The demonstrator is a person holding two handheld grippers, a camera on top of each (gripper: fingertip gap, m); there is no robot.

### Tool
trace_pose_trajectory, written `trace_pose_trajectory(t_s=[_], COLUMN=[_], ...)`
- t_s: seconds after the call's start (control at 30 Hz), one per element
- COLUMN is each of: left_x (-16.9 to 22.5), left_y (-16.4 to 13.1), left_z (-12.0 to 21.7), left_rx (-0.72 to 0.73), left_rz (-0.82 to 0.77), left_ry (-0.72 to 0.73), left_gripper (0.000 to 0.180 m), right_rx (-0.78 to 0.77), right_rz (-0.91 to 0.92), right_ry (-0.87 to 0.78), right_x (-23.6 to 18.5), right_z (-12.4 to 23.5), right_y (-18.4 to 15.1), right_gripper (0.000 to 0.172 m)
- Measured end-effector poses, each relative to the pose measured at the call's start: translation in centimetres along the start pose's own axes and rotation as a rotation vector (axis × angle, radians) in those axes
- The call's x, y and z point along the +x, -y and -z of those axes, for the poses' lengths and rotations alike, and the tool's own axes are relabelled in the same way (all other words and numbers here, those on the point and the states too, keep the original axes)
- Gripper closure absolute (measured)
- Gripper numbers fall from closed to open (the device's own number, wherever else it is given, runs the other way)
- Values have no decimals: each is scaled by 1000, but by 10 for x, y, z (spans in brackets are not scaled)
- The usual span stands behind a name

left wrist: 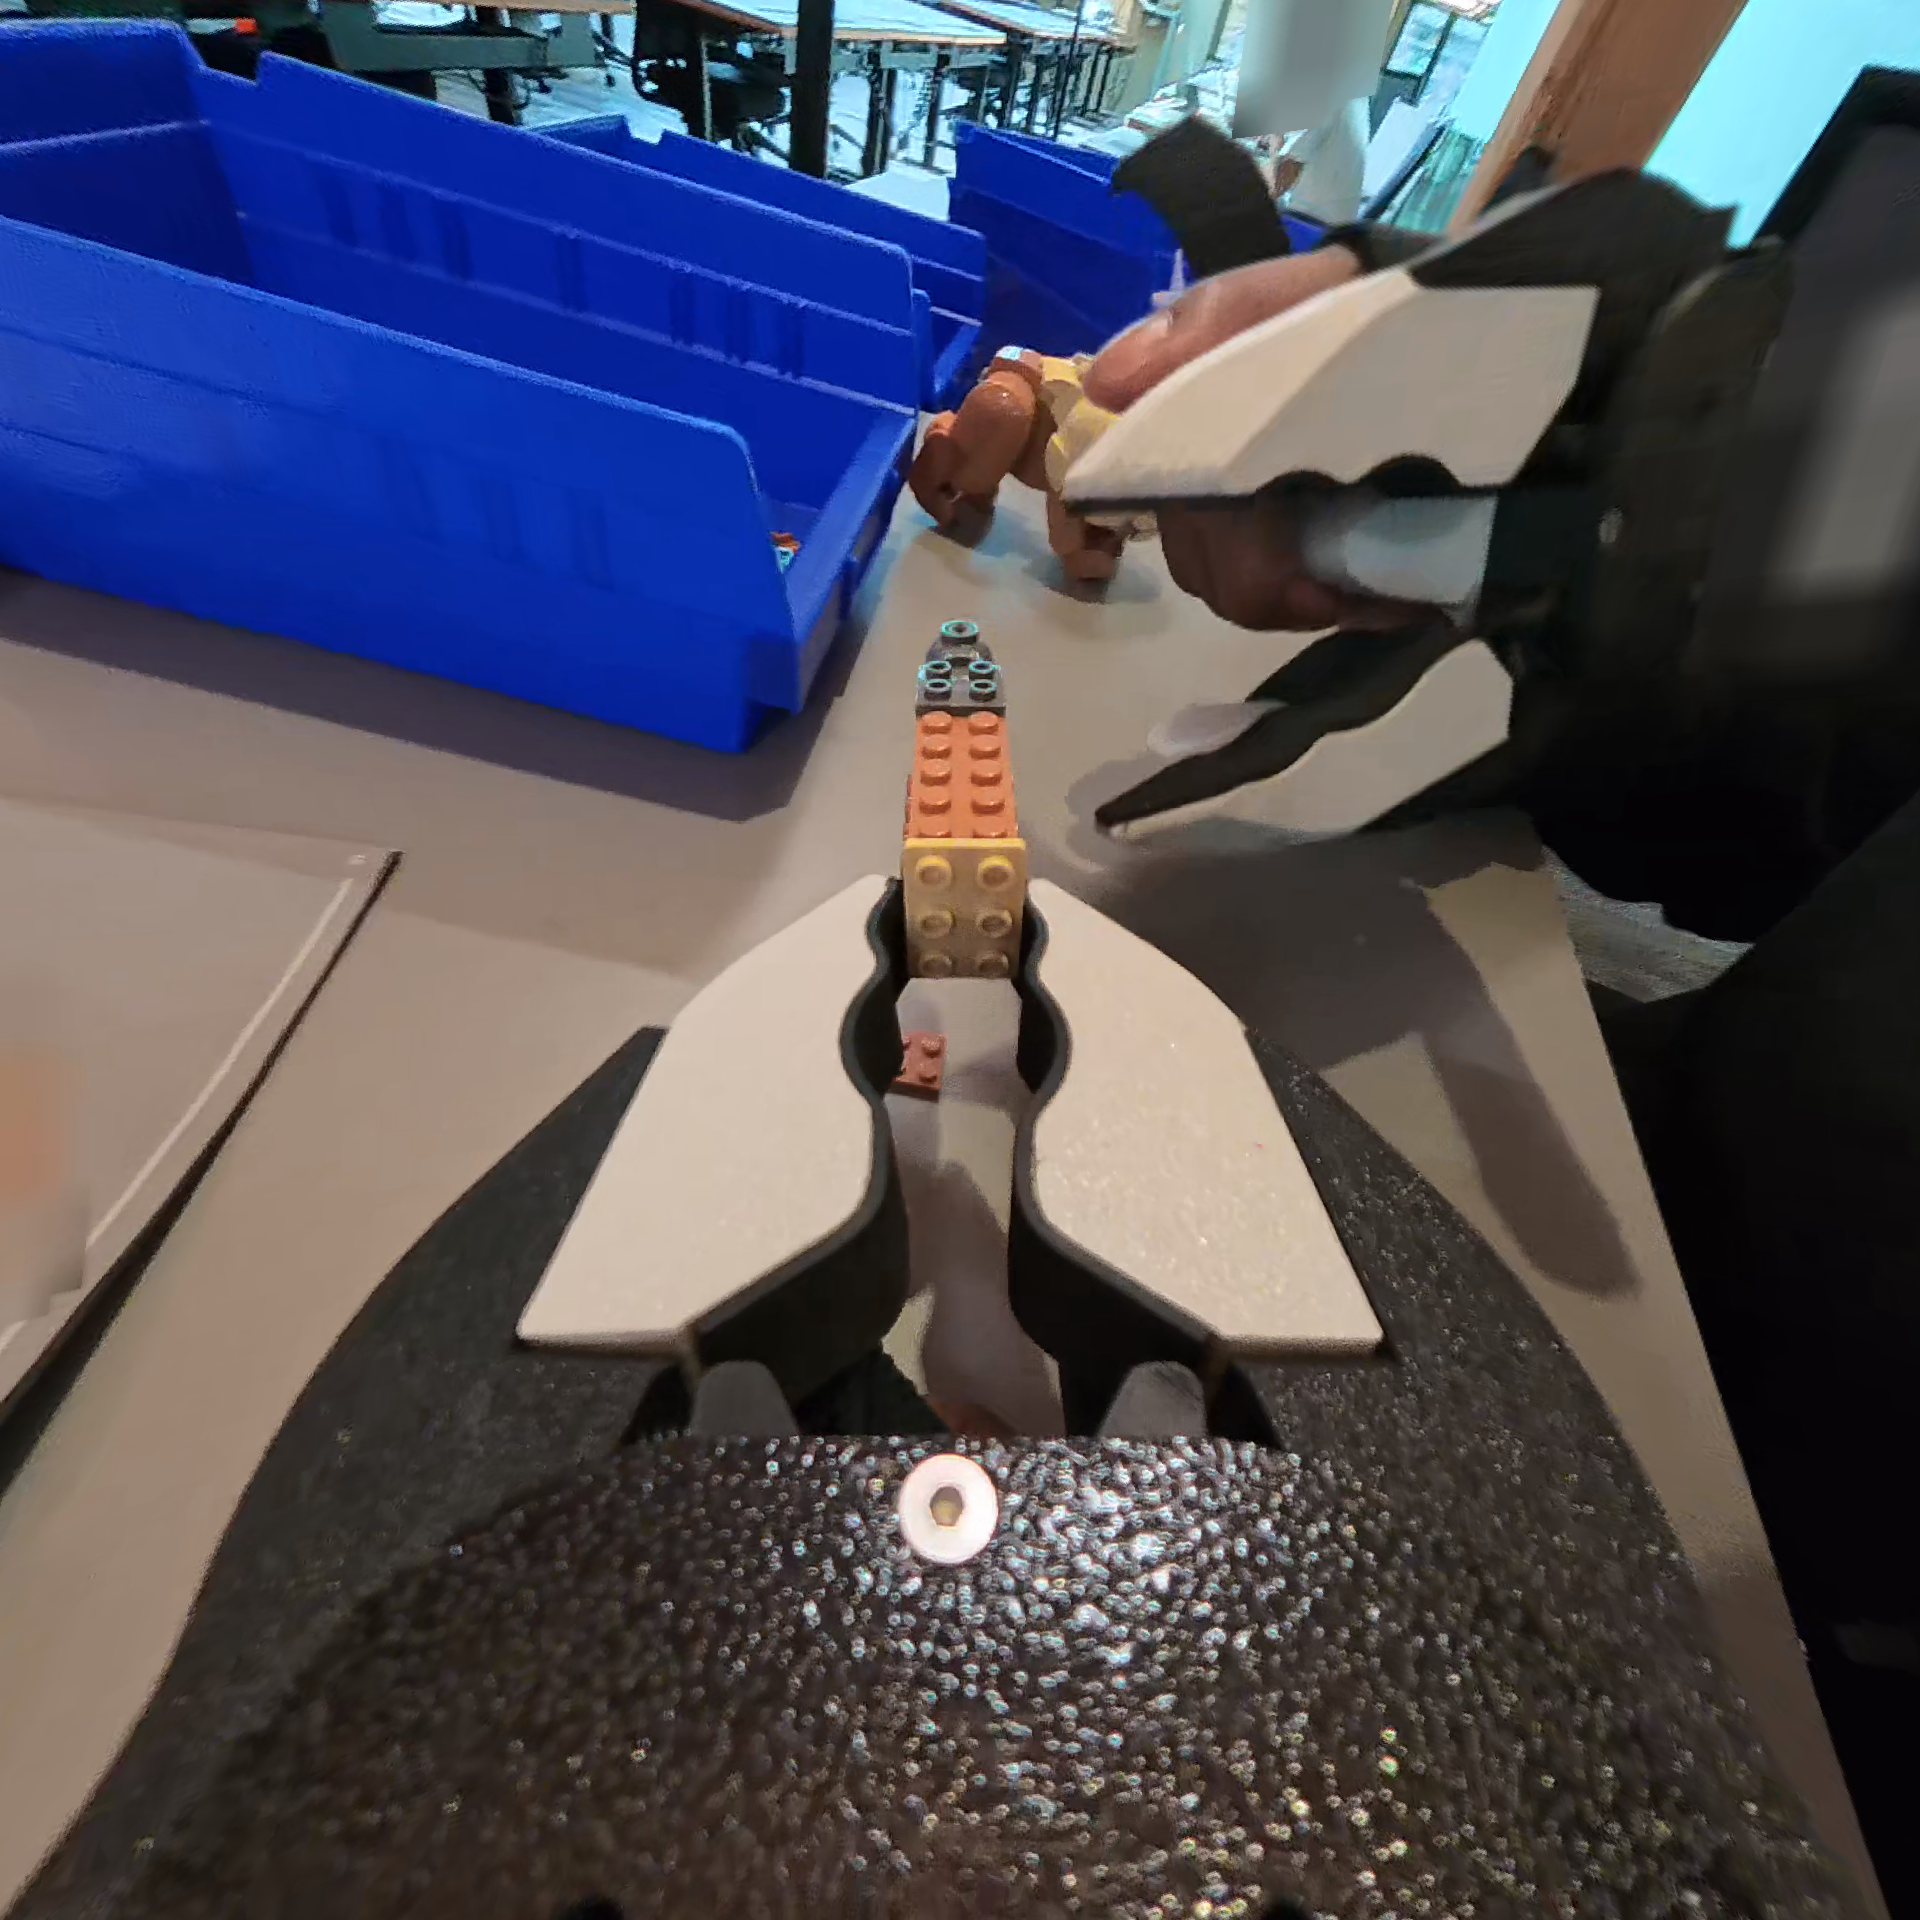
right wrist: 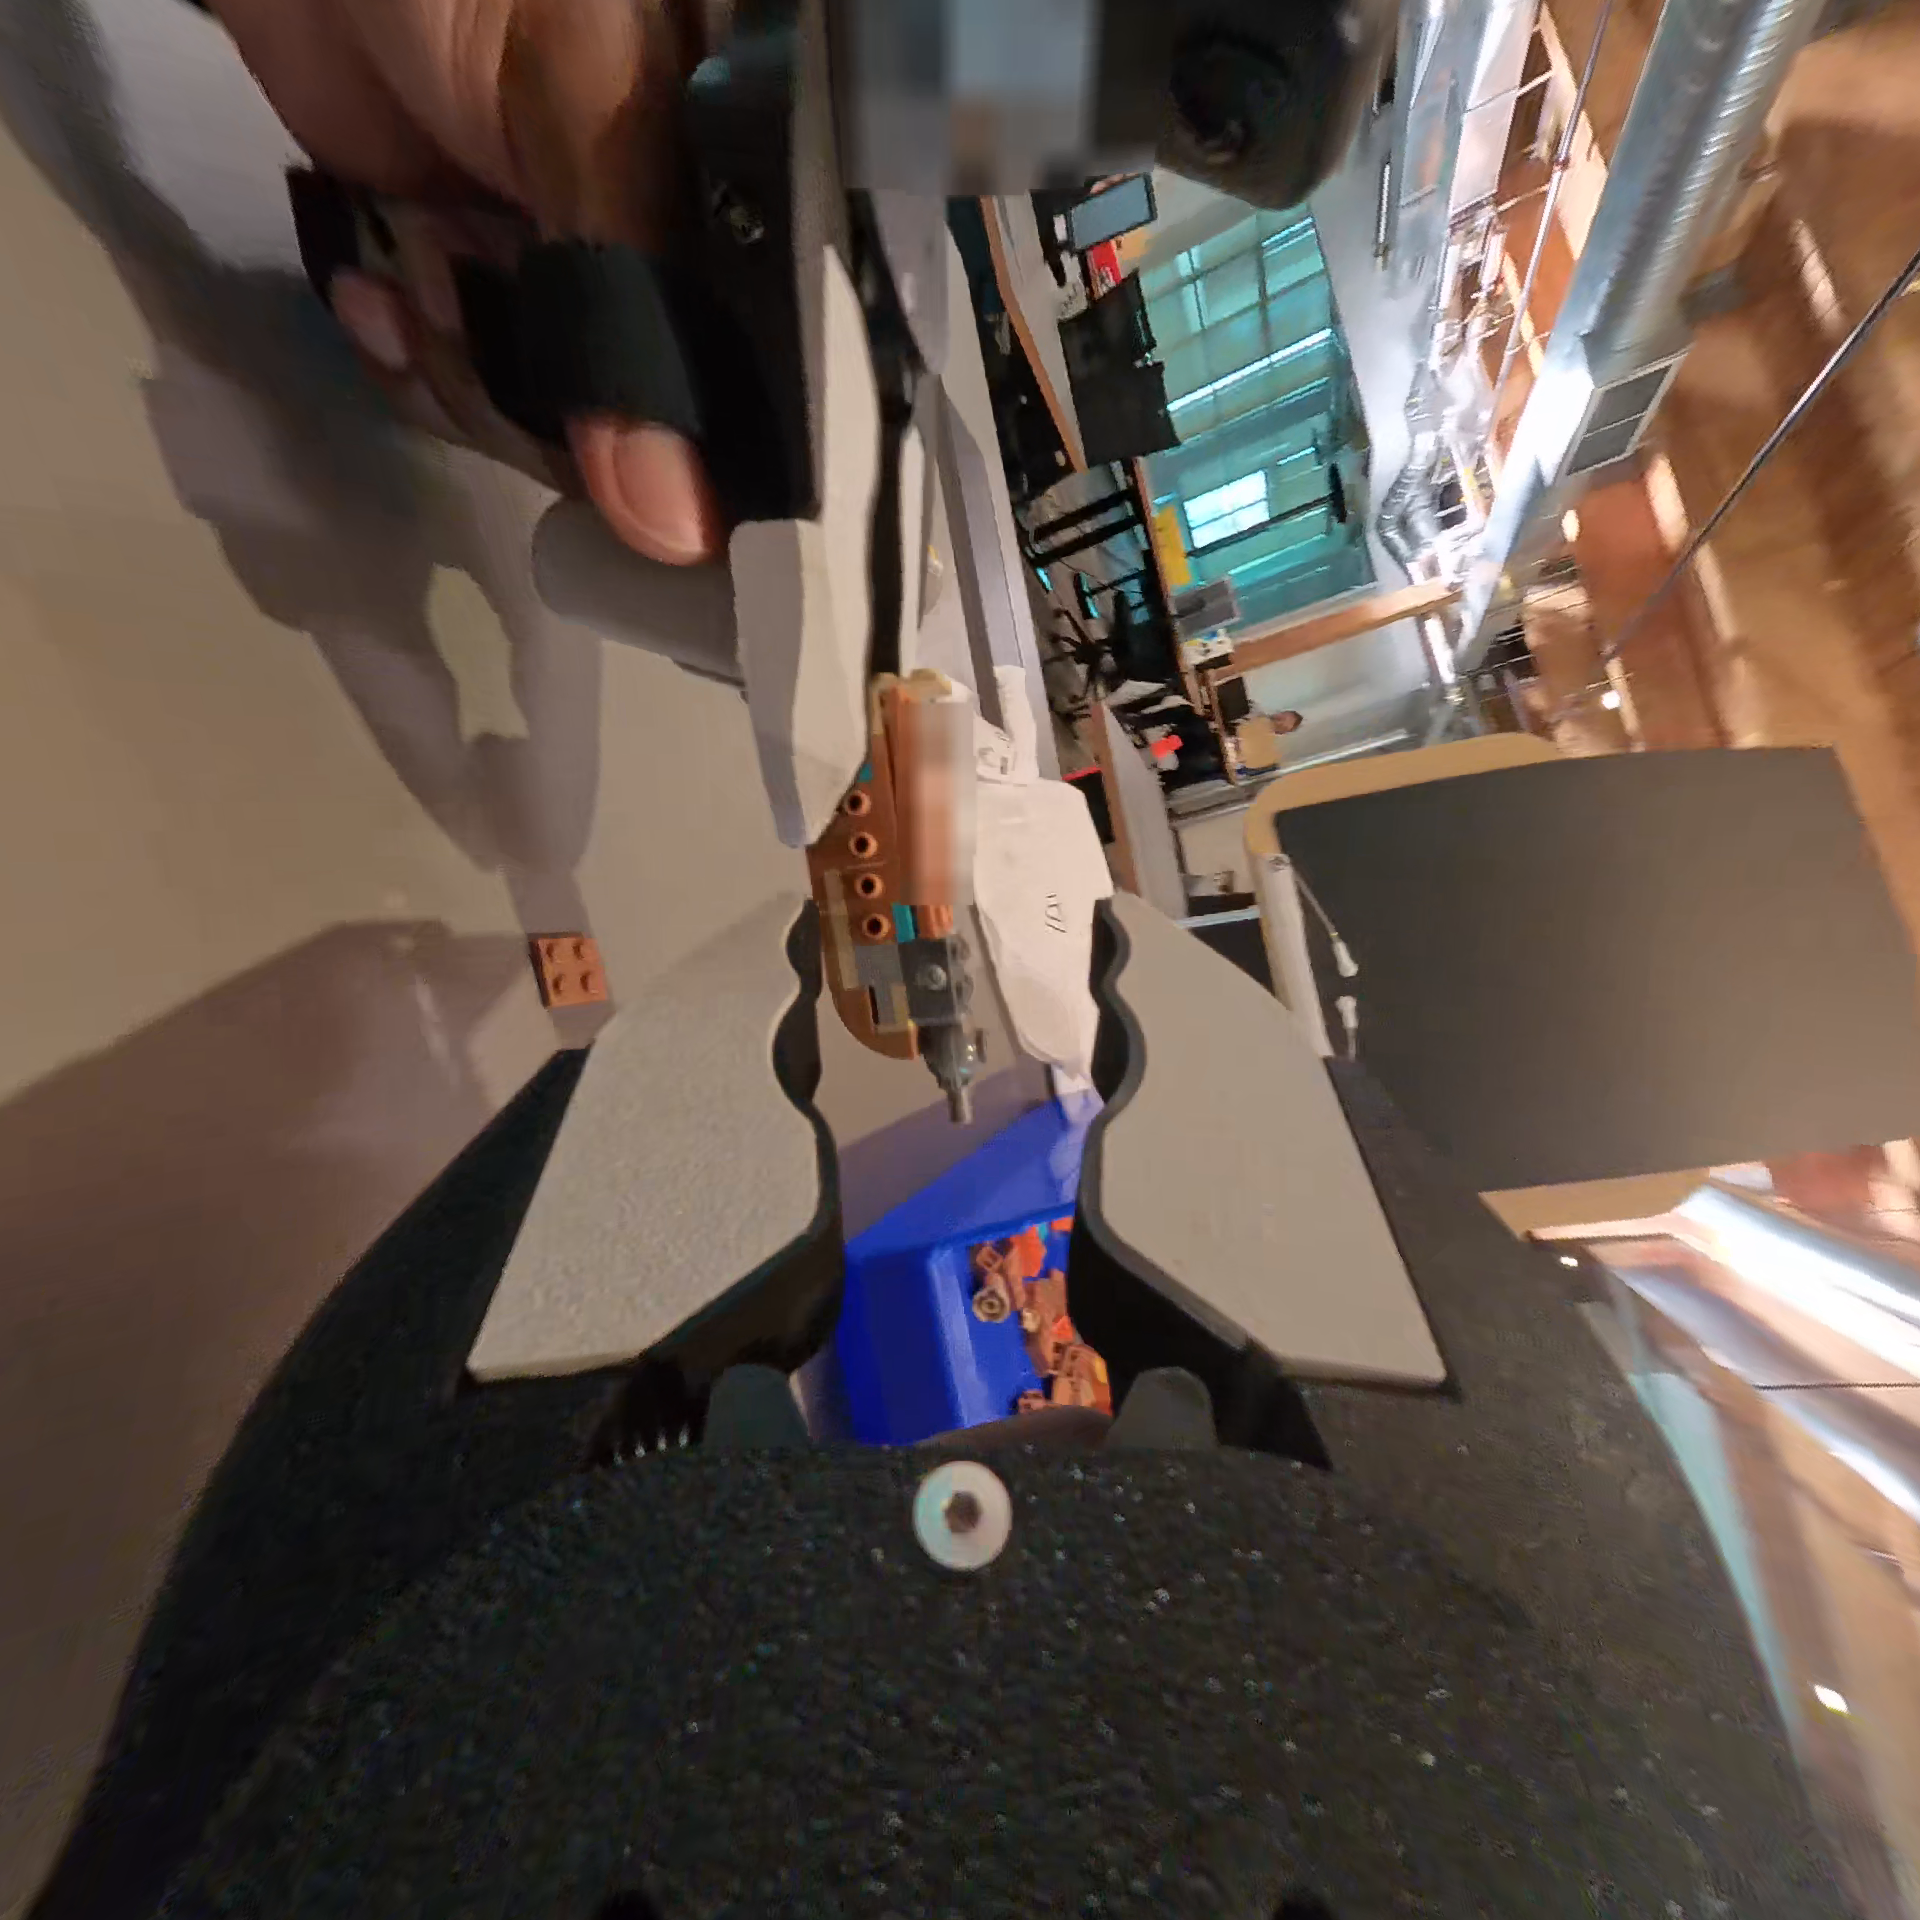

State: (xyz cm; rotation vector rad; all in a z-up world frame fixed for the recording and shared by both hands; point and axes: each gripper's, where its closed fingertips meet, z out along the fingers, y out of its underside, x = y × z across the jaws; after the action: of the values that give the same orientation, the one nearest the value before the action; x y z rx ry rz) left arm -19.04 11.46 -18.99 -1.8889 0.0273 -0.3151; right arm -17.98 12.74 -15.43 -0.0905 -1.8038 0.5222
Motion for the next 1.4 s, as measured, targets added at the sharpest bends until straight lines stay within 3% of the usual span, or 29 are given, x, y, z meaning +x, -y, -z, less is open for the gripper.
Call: trace_pose_trajectory(t_s=[0.4, 1.4], left_x=[-1, 5], left_y=[3, 2], left_z=[3, 1], left_rx=[-2, -10], left_rz=[-11, -93], left_ry=[68, 72], left_gripper=[163, 163], right_rx=[-130, -146], right_rz=[211, 264], right_ry=[-132, -171], right_x=[-15, -15], right_z=[-20, -22], right_y=[0, 0], right_gripper=[129, 145])
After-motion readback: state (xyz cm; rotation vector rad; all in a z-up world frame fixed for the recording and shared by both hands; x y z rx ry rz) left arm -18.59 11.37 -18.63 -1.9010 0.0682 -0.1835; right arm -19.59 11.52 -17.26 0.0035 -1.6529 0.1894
